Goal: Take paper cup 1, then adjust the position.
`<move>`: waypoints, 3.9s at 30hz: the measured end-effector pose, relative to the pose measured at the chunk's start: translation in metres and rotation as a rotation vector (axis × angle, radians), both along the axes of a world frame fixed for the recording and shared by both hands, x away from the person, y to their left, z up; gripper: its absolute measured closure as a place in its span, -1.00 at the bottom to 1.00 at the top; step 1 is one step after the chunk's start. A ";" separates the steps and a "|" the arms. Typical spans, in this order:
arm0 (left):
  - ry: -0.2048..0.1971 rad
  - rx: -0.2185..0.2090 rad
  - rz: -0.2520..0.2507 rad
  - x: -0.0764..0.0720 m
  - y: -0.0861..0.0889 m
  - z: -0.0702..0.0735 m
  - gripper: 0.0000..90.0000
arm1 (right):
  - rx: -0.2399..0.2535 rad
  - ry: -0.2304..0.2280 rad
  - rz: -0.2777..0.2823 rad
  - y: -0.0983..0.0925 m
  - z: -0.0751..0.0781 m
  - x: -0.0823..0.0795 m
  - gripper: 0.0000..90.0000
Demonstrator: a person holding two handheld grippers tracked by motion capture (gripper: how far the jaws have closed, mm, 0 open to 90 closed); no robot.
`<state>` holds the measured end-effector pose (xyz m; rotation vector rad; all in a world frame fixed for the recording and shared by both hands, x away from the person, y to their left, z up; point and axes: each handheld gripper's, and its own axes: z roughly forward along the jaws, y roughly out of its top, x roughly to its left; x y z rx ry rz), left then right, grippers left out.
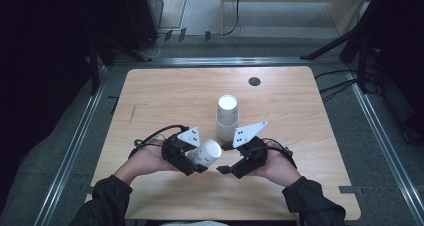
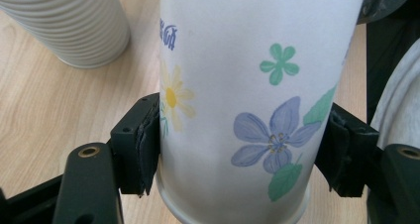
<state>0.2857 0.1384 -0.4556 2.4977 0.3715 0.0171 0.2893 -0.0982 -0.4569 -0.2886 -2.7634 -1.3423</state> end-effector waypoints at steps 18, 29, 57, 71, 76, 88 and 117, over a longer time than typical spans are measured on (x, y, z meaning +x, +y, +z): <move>0.023 0.139 -0.059 -0.008 -0.014 -0.011 -0.37 | -0.006 0.011 0.058 0.017 -0.009 0.003 -0.41; 0.030 0.169 -0.102 -0.010 -0.023 -0.017 -0.38 | -0.038 0.006 0.107 0.031 -0.017 0.001 -0.32; -0.026 -0.085 -0.020 -0.004 0.001 0.005 -0.69 | 0.099 0.010 0.051 -0.002 0.010 0.010 -0.23; -0.022 -0.294 -0.012 -0.006 0.006 0.013 -0.68 | 0.218 0.025 0.054 -0.010 0.022 0.010 -0.23; -0.012 -0.361 -0.023 -0.008 0.008 0.016 -0.66 | 0.271 0.058 0.063 -0.010 0.024 0.010 -0.23; -0.026 -0.375 -0.032 -0.010 0.014 0.018 -0.47 | 0.280 0.071 0.074 -0.011 0.024 0.010 -0.24; 0.055 0.012 0.013 0.000 0.007 0.005 -0.47 | 0.054 -0.031 0.068 0.006 0.001 0.005 -0.50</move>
